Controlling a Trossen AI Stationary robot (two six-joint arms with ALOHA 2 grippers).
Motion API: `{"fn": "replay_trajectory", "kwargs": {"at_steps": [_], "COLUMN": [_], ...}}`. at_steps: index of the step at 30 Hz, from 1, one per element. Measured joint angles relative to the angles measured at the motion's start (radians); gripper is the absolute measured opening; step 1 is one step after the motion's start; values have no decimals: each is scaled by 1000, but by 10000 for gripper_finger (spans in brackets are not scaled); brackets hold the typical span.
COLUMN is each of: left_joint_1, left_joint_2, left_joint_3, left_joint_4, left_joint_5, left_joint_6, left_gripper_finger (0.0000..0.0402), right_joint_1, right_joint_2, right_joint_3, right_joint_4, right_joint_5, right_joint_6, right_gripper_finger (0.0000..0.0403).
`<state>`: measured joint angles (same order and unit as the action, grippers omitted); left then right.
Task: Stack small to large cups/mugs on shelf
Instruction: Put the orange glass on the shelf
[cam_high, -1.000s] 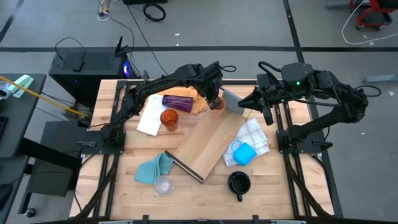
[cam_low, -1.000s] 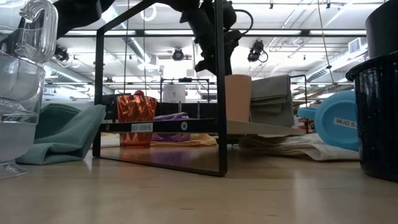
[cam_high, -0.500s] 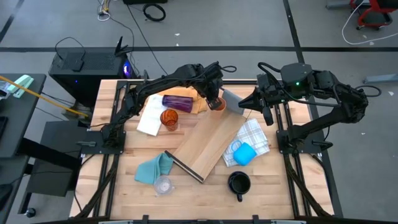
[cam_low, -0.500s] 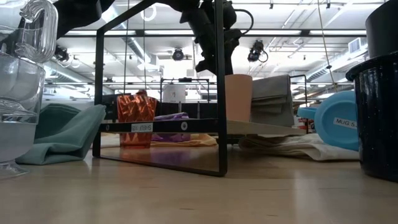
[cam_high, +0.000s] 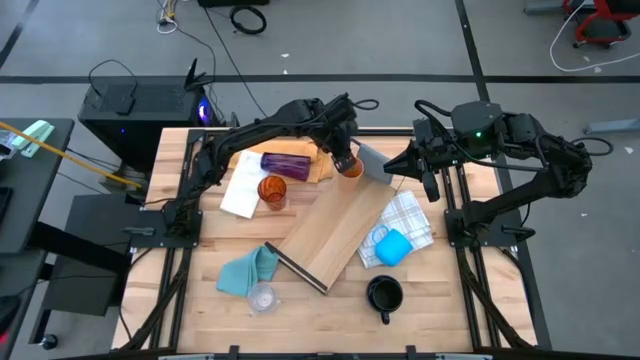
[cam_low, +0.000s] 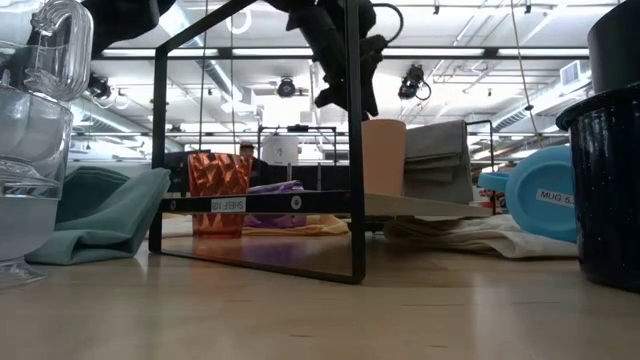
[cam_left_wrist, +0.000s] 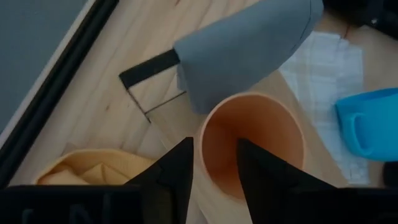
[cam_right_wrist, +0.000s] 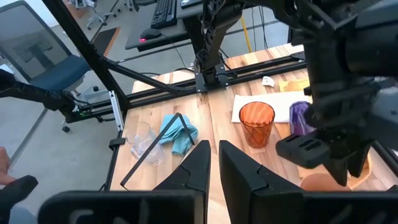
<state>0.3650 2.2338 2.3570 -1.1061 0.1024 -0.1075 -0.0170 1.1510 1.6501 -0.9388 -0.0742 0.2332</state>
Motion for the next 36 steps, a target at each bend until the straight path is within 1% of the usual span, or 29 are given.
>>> {"fn": "replay_trajectory", "kwargs": {"at_steps": [4, 6, 8, 11, 14, 16, 22, 25, 27, 31, 36], "left_joint_1": [3, 1, -7, -39, -82, -106, -167, -213, -255, -326, -336], "left_joint_2": [-34, -67, -104, -150, -176, -184, -186, -180, -180, -189, -221], "left_joint_3": [0, -1, 0, 0, -1, -1, -1, -3, -3, -2, -18], "left_joint_4": [-15, -69, -171, -370, -466, -462, -449, -396, -268, 5, 177], "left_joint_5": [6, 6, 4, -59, -143, -171, -189, -205, -222, -222, -222], "left_joint_6": [-2, -1, 0, 30, 40, 21, -106, -149, -144, -91, -54], "left_gripper_finger": [123, 120, 116, 109, 103, 99, 90, 85, 81, 73, 62], "right_joint_1": [0, 0, 0, 0, 0, 0, 0, 0, 0, 0, 0], "right_joint_2": [0, 0, 0, 0, 0, 0, 0, 0, 0, 0, 0], "right_joint_3": [0, 0, 0, 0, 0, 0, -2, -2, -2, -2, -3], "right_joint_4": [-5, -7, -10, -18, -31, -40, -47, -61, -62, -67, -90], "right_joint_5": [0, 0, 0, 0, 0, 0, 0, 0, 0, 0, 0], "right_joint_6": [3, 3, 3, 3, -1, -7, -27, -41, -50, -55, -61], "right_gripper_finger": [41, 41, 41, 41, 41, 41, 41, 41, 41, 41, 41]}}
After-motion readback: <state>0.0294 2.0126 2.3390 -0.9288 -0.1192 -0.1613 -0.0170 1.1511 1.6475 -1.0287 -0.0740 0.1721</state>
